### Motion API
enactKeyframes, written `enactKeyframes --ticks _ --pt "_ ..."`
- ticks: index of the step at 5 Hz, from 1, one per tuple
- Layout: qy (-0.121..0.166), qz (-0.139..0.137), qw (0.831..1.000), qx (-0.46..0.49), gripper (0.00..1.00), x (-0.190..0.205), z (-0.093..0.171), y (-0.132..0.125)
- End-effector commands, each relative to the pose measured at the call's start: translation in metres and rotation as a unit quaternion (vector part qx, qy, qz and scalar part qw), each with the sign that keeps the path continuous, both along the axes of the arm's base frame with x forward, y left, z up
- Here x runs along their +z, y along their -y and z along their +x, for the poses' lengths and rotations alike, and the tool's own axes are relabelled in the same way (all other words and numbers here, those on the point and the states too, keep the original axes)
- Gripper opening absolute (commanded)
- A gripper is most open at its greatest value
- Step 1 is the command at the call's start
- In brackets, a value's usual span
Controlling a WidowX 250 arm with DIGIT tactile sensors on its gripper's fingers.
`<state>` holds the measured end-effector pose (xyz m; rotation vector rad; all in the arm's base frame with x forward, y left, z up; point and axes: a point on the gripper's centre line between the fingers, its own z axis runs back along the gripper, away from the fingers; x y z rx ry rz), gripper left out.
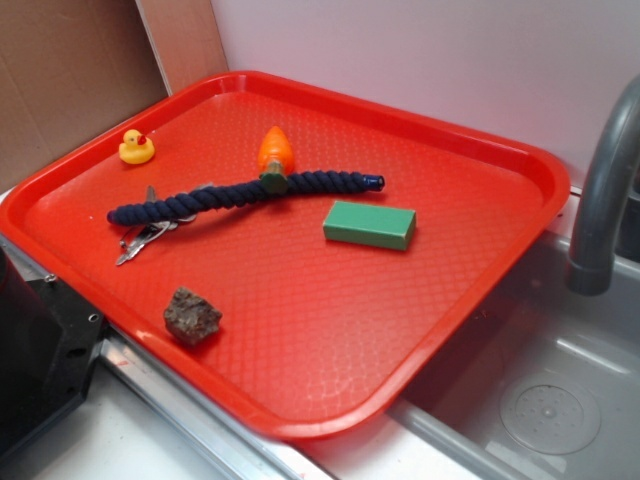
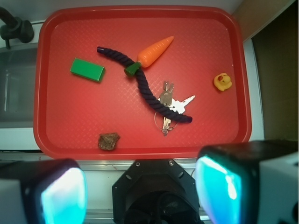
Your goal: Grab the yellow duck.
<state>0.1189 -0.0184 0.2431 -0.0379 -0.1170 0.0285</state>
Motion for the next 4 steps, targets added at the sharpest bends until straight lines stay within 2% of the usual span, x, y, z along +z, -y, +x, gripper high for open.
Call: enactKeyframes --ticks 1,2,3,4 --pt "0.000 0.000 1.000 0.000 1.00 0.000 0.000 0.000" --pt "-0.008 0.025 0.992 0.125 1.00 -0.048 0.024 -0.050" --pt "0.029 0.021 0.972 0.233 1.00 -0.074 0.039 -0.087" --pt "0.072 0.011 0.936 0.345 1.00 -0.107 0.055 -0.114"
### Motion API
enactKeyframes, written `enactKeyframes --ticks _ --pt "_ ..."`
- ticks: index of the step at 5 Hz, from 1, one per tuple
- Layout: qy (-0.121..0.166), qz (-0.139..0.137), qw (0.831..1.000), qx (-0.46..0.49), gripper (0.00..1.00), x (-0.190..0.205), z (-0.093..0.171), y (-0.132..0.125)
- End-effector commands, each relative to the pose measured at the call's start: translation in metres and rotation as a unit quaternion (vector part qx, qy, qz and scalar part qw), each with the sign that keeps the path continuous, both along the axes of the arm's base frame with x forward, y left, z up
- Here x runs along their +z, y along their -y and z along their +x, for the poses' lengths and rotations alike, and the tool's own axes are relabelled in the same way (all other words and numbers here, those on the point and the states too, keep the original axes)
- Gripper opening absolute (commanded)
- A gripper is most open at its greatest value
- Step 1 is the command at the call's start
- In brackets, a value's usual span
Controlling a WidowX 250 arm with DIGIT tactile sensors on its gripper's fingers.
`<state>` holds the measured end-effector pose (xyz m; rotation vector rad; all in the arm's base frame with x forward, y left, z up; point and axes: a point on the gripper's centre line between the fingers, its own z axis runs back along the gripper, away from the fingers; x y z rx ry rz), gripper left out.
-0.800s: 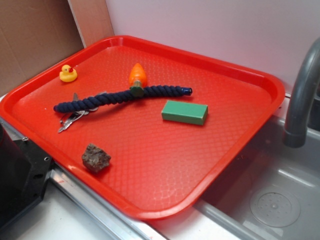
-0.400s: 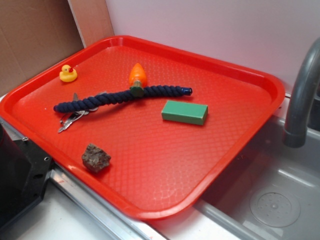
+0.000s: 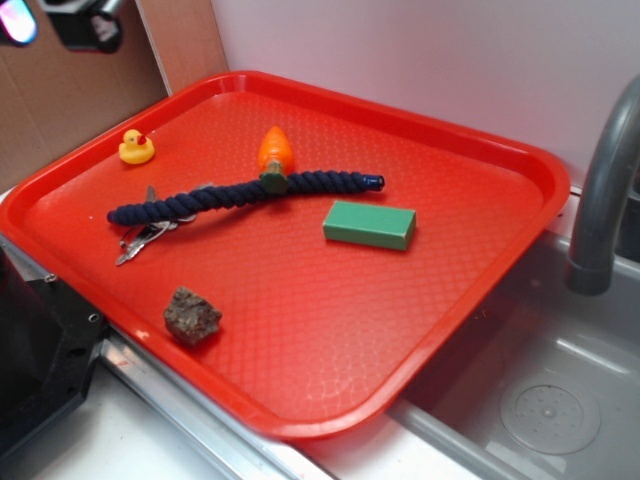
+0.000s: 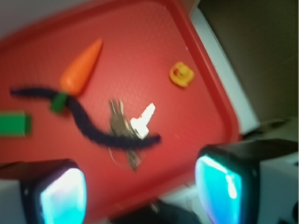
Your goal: Grab the yellow duck.
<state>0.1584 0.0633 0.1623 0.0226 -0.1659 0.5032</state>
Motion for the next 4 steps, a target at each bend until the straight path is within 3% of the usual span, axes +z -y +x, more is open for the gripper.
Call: enactKeyframes --ticks 1,4 --pt "0.109 0.004 0.974 0.200 1.00 -0.057 0.028 -0.063" --pt "0.054 0.001 0.972 0.230 1.00 -0.109 0.035 -0.092"
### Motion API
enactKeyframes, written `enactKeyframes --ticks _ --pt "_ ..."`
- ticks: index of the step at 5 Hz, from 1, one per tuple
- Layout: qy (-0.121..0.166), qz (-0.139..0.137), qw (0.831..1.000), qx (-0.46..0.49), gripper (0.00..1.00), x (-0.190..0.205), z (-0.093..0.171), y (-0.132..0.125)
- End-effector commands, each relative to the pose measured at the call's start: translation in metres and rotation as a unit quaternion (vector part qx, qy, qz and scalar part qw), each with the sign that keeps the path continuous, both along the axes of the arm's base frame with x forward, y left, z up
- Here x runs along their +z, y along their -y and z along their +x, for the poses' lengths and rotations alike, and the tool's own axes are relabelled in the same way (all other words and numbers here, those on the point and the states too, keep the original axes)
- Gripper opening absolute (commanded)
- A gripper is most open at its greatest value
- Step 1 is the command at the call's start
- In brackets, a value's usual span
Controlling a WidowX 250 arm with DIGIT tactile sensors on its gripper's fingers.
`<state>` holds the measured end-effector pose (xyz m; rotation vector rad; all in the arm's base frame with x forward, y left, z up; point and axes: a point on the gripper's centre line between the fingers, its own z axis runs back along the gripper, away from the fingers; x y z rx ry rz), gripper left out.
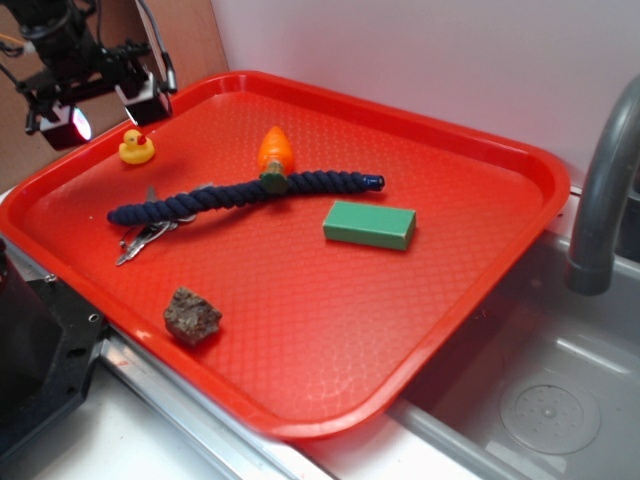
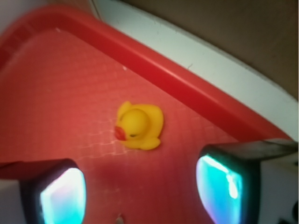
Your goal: Grab the yellow duck.
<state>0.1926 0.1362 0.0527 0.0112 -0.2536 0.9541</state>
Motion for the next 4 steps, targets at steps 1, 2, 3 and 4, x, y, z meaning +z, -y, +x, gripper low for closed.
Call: enactKeyframes --ticks 1,2,3,4 --pt "0.004 -0.004 1.000 0.012 1.00 -0.016 0.013 -0.022" --pt "-0.004 -0.016 1.000 0.009 1.00 -0.024 0.034 -0.009" --pt "-0.046 -0.003 0.999 0.020 1.00 -0.038 0.032 -0.014" --pt "-0.074 -0.007 0.997 0.026 0.00 -0.039 0.027 -0.021"
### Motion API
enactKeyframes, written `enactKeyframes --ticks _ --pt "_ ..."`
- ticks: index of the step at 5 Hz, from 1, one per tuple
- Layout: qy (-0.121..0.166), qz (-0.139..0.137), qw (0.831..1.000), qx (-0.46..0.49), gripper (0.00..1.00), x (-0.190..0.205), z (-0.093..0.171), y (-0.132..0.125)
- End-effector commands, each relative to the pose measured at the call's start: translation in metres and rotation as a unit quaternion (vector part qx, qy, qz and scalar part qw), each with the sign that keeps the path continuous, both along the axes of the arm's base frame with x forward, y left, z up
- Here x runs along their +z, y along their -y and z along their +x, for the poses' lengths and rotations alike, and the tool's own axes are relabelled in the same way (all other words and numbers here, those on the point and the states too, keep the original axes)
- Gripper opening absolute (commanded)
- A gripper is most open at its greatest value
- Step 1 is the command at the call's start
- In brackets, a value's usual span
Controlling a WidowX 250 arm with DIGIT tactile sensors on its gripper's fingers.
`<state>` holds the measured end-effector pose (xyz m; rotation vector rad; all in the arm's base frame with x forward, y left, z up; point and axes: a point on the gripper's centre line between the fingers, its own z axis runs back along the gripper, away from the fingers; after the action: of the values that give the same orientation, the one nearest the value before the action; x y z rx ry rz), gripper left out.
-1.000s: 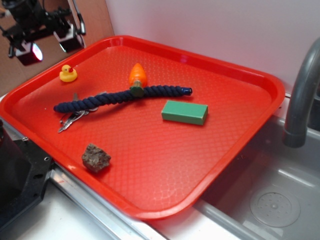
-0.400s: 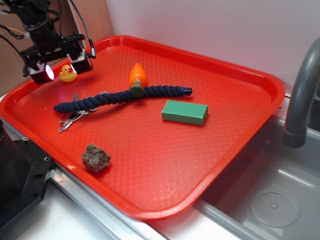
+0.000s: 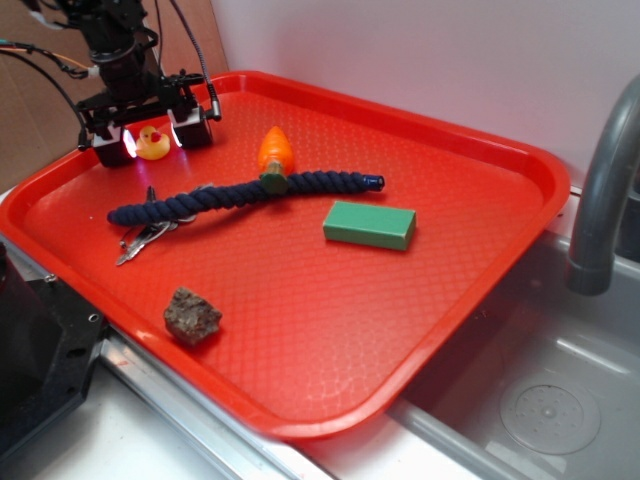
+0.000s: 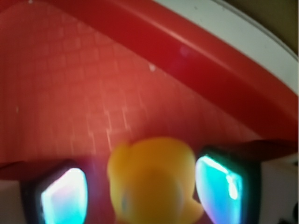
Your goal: Grab the yellow duck.
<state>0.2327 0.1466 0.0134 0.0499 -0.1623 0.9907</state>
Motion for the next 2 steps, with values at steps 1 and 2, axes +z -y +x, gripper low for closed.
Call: enactKeyframes --ticks 1,2 --pt "-0.022 0.009 1.000 -0.018 0.00 0.015 -0.015 -0.006" --pt "-0.013 0.020 0.996 -0.080 0.00 0.051 -0.014 0.011"
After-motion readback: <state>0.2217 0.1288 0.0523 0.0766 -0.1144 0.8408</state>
